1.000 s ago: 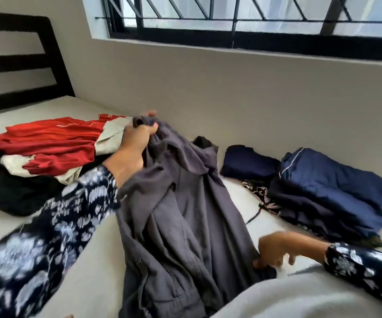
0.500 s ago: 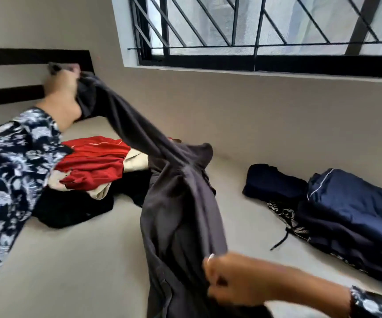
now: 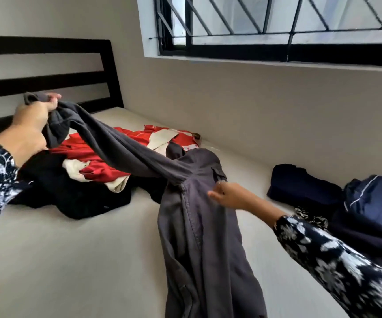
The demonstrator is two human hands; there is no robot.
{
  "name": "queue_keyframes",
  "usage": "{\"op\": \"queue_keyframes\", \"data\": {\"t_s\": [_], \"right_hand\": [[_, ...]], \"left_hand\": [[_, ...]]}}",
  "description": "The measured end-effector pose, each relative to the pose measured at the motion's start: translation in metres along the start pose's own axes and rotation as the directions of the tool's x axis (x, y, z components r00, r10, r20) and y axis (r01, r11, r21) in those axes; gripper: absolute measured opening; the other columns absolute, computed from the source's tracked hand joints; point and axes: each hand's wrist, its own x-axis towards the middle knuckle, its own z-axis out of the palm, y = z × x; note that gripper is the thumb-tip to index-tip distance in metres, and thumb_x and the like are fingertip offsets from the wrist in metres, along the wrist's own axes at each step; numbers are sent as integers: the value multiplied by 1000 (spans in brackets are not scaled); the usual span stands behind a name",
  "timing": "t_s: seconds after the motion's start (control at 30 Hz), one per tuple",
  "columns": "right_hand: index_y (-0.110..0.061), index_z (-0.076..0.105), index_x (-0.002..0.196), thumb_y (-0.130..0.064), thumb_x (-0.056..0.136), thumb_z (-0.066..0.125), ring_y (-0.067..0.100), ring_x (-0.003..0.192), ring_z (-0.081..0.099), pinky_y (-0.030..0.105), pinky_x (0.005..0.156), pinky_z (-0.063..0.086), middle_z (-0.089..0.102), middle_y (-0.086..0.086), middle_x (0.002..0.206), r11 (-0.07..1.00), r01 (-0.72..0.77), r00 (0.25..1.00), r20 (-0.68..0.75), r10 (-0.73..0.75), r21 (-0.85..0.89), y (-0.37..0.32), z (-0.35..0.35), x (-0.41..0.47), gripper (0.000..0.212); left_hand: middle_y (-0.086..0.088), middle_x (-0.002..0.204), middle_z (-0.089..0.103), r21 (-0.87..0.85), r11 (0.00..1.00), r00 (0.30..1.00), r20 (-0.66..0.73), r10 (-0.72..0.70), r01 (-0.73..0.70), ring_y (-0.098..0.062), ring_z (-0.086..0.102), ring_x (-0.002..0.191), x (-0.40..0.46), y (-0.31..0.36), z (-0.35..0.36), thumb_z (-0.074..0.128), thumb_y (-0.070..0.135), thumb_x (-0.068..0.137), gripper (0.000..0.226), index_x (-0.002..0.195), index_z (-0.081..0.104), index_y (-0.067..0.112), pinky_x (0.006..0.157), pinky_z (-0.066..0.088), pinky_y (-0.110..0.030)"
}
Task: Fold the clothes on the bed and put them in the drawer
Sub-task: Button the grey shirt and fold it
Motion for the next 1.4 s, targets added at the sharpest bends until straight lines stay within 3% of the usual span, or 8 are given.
{"op": "queue_keyframes", "data": {"t_s": [0.3,0.5,0.7,0.87,0.97,1.1,1.2,1.4], "right_hand": [[-17,30,150,-65,92,39,28,140,35,37,114,28,33,9,154,993,-16,975,221,-12,120,-55,95,50,76],[-10,40,139,-41,94,56,21,115,55,23,80,38,58,11,130,830,-27,976,-164,142,556,-52,57,57,57],[-11,21,150,-35,77,75,23,135,37,38,112,32,38,11,147,816,362,883,-447,-145,450,-102,-7,62,94],[-8,33,143,-24,82,74,27,123,51,27,93,40,53,12,135,831,415,902,-287,-323,371,-162,-27,64,75],[-10,49,133,-22,89,64,30,111,58,27,80,41,62,12,123,879,398,915,-187,-359,263,-185,-12,65,48],[-16,38,144,-29,92,57,32,119,54,34,95,41,56,14,132,900,377,926,-54,-375,218,-200,24,69,57],[-23,33,148,-31,92,56,35,125,49,40,103,35,53,14,137,906,374,926,-36,-375,199,-205,51,74,61],[-19,40,145,-24,95,56,27,130,47,32,106,36,48,9,144,909,350,919,105,-380,225,-198,70,77,52]], "left_hand": [[15,71,69,314,938,970,235,70,-144,5,63,58,-19,12,9,62,14,91,18,97,65,31,51,49,-8],[3,130,55,468,273,488,873,7,-840,-8,51,112,-41,69,76,72,-3,79,73,135,44,35,86,35,-1],[-8,113,62,411,-376,524,805,-277,-830,-27,56,93,-73,84,95,60,-2,81,86,147,26,40,77,43,-31],[-3,105,70,97,-710,192,980,-55,-698,-29,67,93,-75,104,50,66,12,76,36,112,65,19,74,51,-41],[-14,106,66,276,-843,396,914,83,-461,-35,65,88,-75,105,18,64,29,84,50,133,53,21,70,47,-38],[-23,90,68,766,-564,762,553,337,-307,-38,68,74,-57,80,-34,51,38,93,58,148,32,29,64,52,-40],[-19,63,69,916,350,979,201,26,-197,-27,67,47,-55,38,-69,41,37,101,30,123,52,19,48,53,-27],[-1,104,66,304,948,938,293,-186,93,-7,69,86,-72,-25,-109,33,-12,94,53,93,73,22,79,57,-24]]}}
